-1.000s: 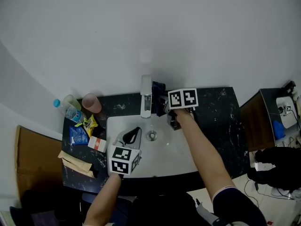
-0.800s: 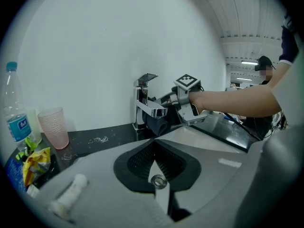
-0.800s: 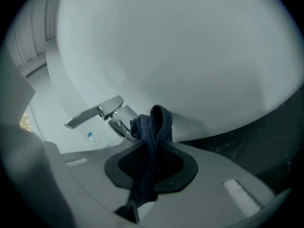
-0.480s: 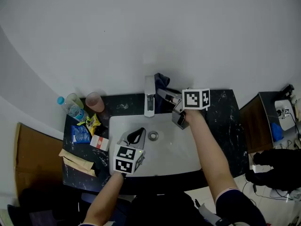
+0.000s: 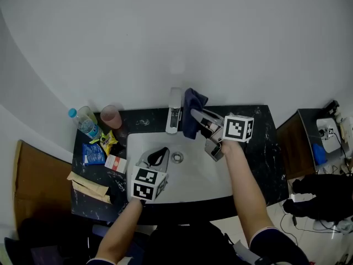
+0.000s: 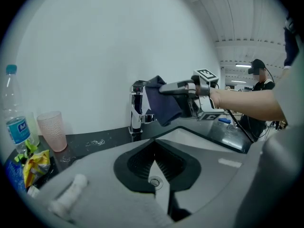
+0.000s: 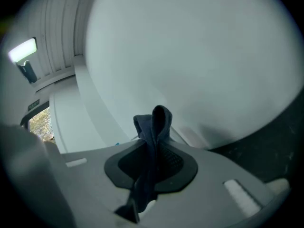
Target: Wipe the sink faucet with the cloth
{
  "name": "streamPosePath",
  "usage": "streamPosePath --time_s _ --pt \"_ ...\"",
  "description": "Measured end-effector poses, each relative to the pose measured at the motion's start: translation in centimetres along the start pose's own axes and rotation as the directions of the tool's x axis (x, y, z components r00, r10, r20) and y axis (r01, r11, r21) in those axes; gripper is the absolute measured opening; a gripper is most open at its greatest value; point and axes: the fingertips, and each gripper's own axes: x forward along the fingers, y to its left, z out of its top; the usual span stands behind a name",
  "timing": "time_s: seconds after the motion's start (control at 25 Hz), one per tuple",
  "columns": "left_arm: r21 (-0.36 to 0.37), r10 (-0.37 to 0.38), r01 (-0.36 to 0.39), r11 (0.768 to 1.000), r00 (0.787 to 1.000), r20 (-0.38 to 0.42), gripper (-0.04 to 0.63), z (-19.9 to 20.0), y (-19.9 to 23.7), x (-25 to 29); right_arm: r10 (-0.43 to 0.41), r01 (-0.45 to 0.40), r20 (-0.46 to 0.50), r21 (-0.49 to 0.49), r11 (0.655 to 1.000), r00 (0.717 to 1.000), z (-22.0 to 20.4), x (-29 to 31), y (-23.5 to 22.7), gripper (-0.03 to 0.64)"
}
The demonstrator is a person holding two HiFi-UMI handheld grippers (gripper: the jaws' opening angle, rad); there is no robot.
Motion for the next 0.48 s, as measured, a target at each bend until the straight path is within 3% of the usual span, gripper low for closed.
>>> streamPosePath --time_s 0.12,0.2,0.36,0.48 --pt "-0.007 0.008 -0.008 1.0 1.0 -0.007 0.002 -0.5 0.6 -0.4 -0.128 0.126 0.018 0.104 0.987 0.992 -2.8 -0.9 -3.2 0.051" --pt "-0.019 0.009 -0.009 1.0 1.0 -0.014 0.002 -0.9 0.9 -0.6 -0.169 0.165 0.008 0.18 0.97 0.986 -4.9 -0.3 -4.6 0.051" --pt "-0.02 0.017 -0.018 1.0 1.0 -0.022 0.002 -1.3 1.2 -1.0 -0.147 0.126 0.047 0.308 0.943 0.988 -6.7 2.5 -5.6 0.051" --pt "-0.01 0.029 -0.029 1.0 0.999 -0.019 0.002 -1.3 1.6 -1.4 -0.121 0.101 0.047 0.307 0.946 0.992 -7.2 3.9 -5.7 0.052"
